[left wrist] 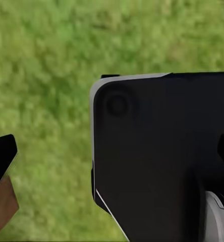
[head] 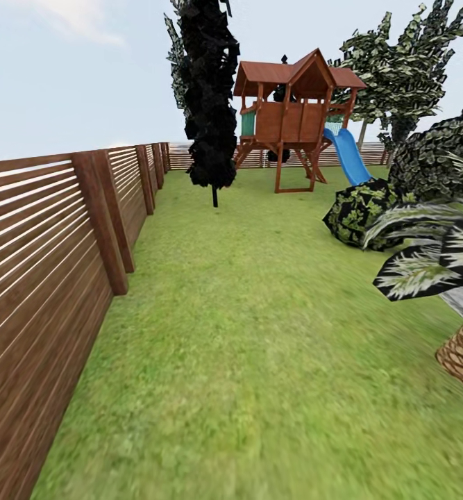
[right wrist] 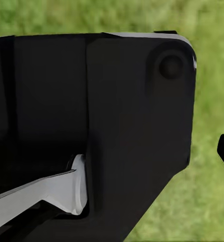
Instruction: Take the three Easter eggs out of the wicker basket on the lawn in the garden, then place them on the lawn next to a single tree (choose any tree) so that all three eggs are next to the same tree and none are left in the basket.
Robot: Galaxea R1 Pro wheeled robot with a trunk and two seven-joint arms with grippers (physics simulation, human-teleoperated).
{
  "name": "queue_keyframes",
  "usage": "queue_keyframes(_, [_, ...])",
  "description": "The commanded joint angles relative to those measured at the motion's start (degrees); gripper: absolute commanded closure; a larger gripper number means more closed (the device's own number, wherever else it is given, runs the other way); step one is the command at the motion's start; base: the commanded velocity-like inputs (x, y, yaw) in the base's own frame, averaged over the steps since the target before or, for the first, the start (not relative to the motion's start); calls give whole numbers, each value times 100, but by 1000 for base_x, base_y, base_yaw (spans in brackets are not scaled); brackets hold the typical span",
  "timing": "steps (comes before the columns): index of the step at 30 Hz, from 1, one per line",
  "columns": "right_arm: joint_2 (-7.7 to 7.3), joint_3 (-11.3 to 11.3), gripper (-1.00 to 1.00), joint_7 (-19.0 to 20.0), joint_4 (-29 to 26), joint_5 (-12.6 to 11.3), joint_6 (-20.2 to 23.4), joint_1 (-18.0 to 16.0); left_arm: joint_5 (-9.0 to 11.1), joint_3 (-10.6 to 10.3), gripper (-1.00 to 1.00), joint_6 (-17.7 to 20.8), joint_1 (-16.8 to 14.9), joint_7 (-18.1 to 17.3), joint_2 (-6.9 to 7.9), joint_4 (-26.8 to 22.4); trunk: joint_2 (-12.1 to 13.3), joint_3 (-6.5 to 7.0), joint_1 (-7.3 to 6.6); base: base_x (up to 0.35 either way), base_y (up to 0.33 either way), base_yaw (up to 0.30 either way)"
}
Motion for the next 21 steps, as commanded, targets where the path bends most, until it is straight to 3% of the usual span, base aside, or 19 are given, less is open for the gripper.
queue_keyframes(1, [1, -6, -100, 0, -6, -3, -11, 1, -6, -3, -100, -16, -2, 4, -1, -1, -10, -10, 7, 336, 35, 0])
queue_keyframes(21, [6, 1, -100, 0, -7, 5, -8, 1, -6, -2, -100, -16, -2, 4, 1, -1, -10, -10, 7, 336, 5, 0])
